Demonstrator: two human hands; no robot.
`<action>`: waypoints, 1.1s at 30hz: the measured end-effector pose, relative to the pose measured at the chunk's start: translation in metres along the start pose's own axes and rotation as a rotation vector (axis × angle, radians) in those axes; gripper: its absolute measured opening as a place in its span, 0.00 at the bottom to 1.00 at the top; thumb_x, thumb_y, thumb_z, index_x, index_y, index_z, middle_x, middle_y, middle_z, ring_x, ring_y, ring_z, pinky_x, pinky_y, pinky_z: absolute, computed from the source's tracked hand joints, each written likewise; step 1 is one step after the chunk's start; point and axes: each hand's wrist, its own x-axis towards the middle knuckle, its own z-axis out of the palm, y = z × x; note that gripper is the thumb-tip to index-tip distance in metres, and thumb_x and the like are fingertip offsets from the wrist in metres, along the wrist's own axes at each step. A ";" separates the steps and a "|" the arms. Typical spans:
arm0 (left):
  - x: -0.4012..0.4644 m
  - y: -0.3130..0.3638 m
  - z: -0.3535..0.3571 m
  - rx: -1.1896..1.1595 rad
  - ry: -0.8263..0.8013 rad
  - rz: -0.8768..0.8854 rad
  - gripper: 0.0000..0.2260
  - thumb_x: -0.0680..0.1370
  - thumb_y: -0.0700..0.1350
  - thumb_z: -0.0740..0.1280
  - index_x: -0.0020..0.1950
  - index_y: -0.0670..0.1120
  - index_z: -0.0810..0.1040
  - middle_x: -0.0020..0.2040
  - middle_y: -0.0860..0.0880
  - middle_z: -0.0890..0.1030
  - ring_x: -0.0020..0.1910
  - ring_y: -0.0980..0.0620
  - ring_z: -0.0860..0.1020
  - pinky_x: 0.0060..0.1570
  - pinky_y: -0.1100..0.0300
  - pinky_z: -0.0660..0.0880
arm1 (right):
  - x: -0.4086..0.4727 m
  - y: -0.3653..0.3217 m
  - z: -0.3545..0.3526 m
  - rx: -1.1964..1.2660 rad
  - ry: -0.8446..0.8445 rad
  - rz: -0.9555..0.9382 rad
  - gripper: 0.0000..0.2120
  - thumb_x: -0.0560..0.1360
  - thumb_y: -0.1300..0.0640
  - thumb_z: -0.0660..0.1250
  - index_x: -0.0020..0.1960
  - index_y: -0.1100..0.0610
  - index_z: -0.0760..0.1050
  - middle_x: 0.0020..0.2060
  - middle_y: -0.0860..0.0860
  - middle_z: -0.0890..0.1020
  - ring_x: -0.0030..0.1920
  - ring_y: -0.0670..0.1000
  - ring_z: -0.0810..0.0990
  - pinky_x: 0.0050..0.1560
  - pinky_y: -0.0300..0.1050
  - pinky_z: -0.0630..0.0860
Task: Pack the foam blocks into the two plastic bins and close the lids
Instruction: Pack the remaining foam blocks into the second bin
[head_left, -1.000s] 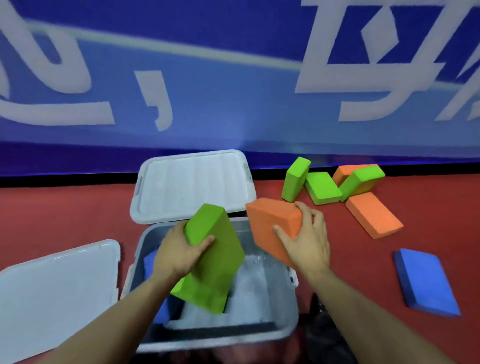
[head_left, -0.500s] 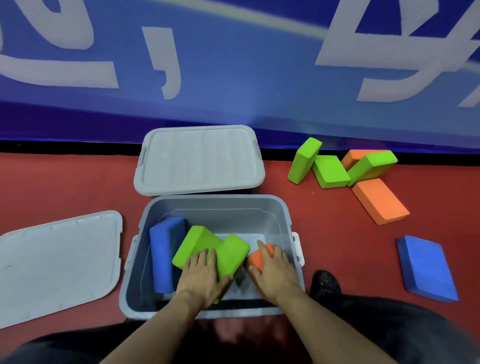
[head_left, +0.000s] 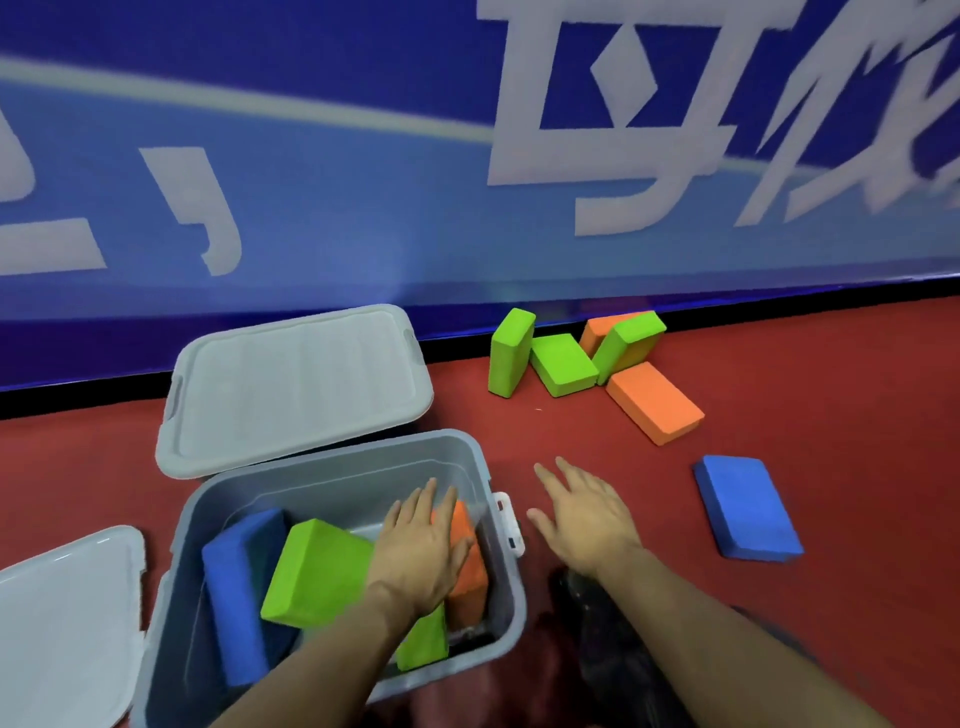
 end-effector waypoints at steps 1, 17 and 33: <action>0.010 0.015 -0.001 0.021 0.019 0.036 0.29 0.76 0.61 0.55 0.65 0.45 0.82 0.64 0.41 0.82 0.58 0.42 0.83 0.55 0.46 0.81 | -0.003 0.014 -0.008 0.013 0.014 0.040 0.32 0.83 0.38 0.52 0.83 0.46 0.48 0.82 0.52 0.53 0.81 0.55 0.55 0.79 0.52 0.52; 0.219 0.228 0.025 0.150 -0.010 0.284 0.39 0.75 0.63 0.32 0.83 0.49 0.52 0.83 0.45 0.54 0.80 0.46 0.58 0.78 0.50 0.56 | 0.049 0.305 0.059 0.028 -0.016 0.381 0.35 0.82 0.36 0.51 0.83 0.49 0.46 0.82 0.56 0.51 0.80 0.56 0.55 0.78 0.55 0.53; 0.375 0.266 0.212 0.111 -0.214 0.163 0.33 0.81 0.66 0.43 0.83 0.50 0.48 0.83 0.49 0.52 0.79 0.48 0.58 0.75 0.53 0.59 | 0.154 0.504 0.225 0.361 -0.059 1.079 0.63 0.56 0.13 0.56 0.81 0.40 0.37 0.81 0.61 0.46 0.80 0.66 0.46 0.77 0.68 0.41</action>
